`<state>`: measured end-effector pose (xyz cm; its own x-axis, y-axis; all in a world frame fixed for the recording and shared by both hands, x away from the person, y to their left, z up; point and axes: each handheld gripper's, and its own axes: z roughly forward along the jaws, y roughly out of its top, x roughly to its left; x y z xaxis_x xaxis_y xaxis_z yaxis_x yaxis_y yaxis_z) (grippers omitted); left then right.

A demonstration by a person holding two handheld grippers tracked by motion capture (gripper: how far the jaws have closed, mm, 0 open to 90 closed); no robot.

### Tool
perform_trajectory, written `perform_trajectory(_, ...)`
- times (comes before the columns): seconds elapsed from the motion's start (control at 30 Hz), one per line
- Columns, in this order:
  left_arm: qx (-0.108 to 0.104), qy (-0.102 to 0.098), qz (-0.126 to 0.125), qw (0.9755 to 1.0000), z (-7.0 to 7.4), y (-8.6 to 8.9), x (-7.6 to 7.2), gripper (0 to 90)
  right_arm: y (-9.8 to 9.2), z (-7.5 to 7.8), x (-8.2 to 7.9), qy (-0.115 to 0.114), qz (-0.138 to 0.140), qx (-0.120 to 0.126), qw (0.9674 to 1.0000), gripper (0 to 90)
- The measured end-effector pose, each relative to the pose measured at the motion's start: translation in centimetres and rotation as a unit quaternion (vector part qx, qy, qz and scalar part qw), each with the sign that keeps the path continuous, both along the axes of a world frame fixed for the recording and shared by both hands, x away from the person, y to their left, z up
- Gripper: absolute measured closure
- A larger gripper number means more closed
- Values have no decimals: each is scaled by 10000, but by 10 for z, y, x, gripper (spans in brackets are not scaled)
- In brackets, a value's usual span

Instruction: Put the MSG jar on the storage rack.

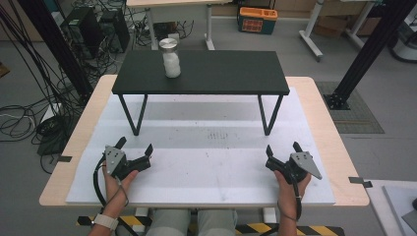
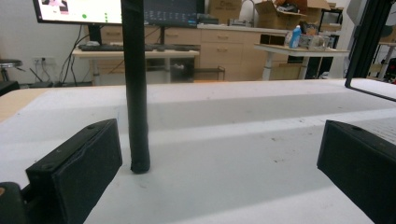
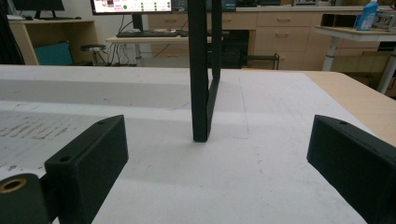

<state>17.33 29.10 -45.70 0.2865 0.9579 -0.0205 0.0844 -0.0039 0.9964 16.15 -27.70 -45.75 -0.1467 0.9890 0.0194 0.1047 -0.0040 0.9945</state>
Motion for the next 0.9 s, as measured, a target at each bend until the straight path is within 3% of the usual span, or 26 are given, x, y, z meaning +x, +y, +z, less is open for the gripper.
perform_trajectory(0.9, 21, -128, 57, 9999, -5, -2, -3, 5, 1, 0, 0, 10, -32, -9, 10000, 49)
